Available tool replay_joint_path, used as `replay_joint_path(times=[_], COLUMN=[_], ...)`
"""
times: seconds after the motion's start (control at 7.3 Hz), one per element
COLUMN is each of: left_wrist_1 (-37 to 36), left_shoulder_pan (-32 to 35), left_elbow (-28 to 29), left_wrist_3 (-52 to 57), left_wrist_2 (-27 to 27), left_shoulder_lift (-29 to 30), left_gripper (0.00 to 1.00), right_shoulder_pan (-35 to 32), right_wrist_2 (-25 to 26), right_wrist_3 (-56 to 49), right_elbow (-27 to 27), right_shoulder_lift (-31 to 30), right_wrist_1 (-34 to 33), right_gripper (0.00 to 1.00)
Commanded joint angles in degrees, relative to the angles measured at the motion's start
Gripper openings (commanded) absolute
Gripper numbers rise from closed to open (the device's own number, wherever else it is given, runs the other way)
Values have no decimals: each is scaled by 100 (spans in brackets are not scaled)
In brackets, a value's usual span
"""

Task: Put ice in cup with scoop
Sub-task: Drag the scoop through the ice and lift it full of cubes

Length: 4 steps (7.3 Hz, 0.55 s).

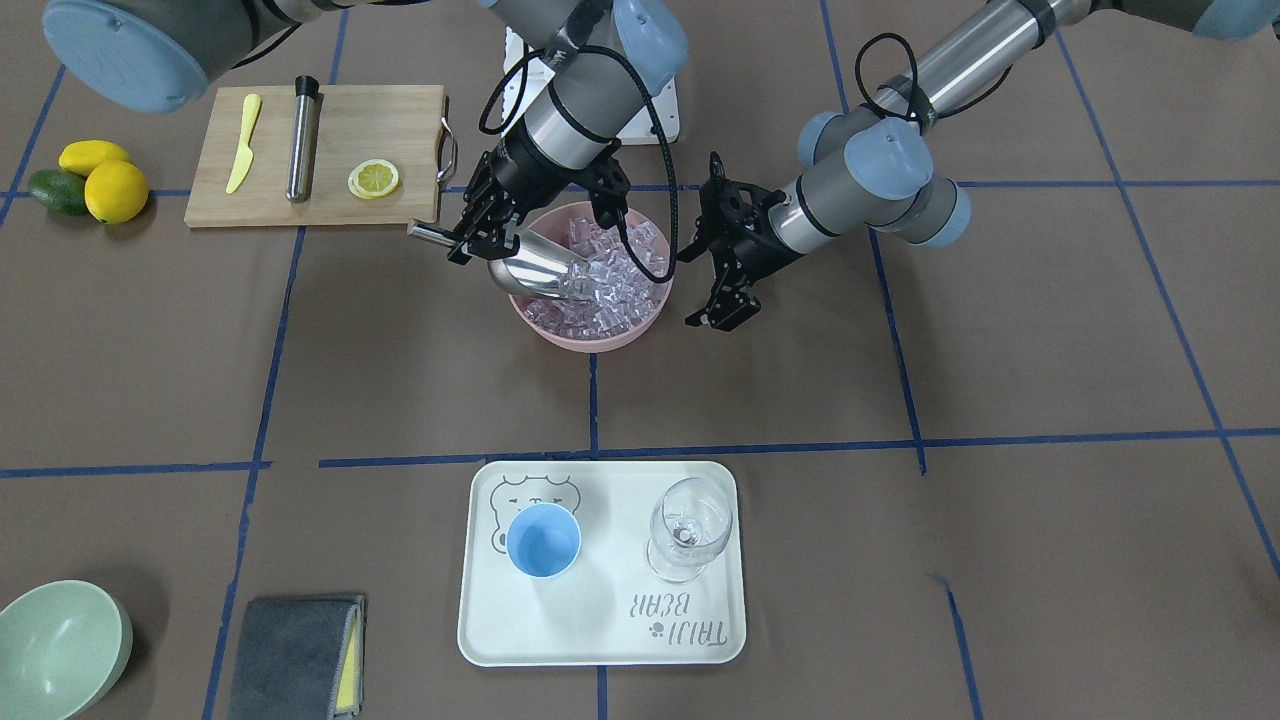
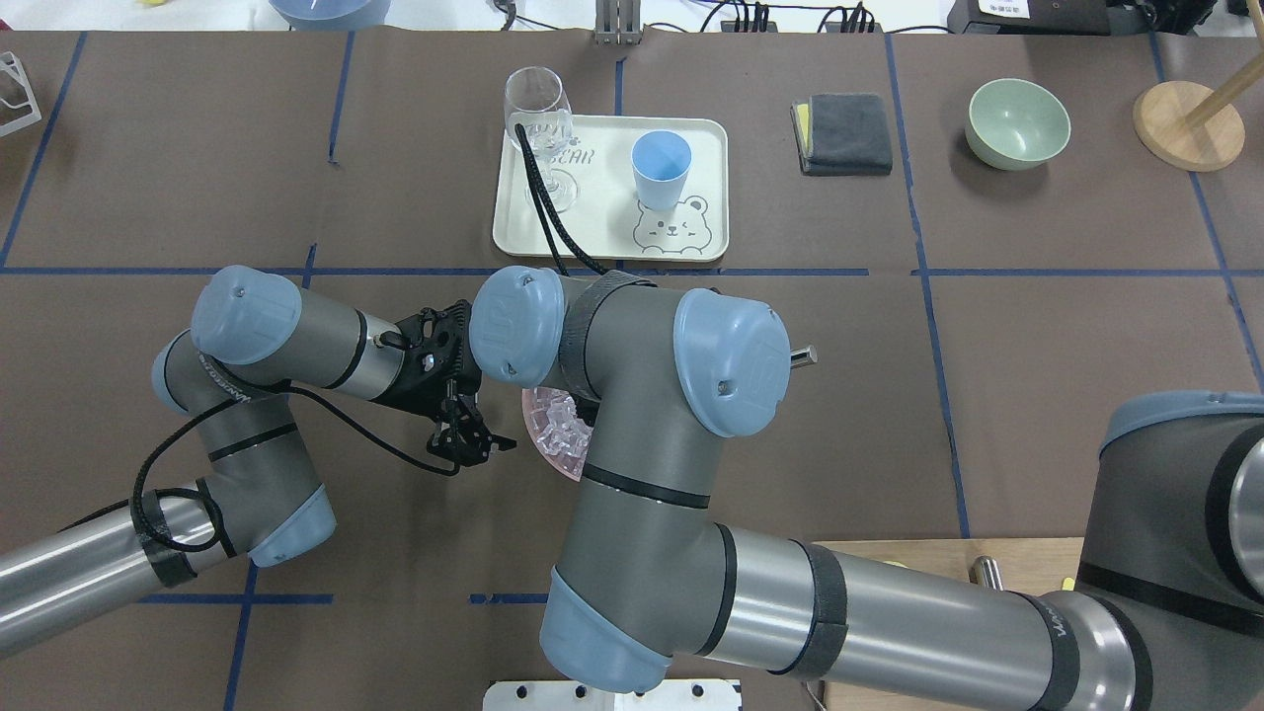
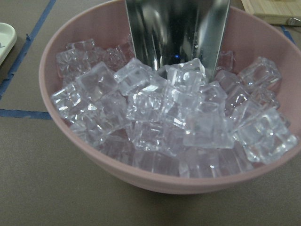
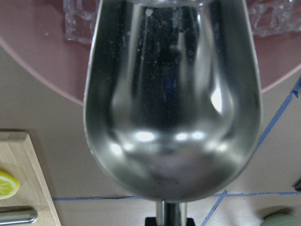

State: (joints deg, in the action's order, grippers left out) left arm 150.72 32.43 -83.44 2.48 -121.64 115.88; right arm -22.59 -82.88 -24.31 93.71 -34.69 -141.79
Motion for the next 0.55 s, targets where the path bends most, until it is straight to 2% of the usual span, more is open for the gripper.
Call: replay_joint_path(times=[0.0,0.41], left_wrist_1=[1,1], left_shoulder_pan=[0,9], left_elbow=[-6,-24], left_wrist_3=[-2,-2], left_wrist_2=[0,0], left_shoulder_lift=[5,-4], left_gripper=[100,100], right_shoulder_pan=[-9,-35], right_wrist_2=[-9,-245], right_wrist_3=[-4,-4], right_elbow=[15,682], right_shoulder_lift=[-90,-809], right_wrist_1=[272,1027], right_gripper=[0,0])
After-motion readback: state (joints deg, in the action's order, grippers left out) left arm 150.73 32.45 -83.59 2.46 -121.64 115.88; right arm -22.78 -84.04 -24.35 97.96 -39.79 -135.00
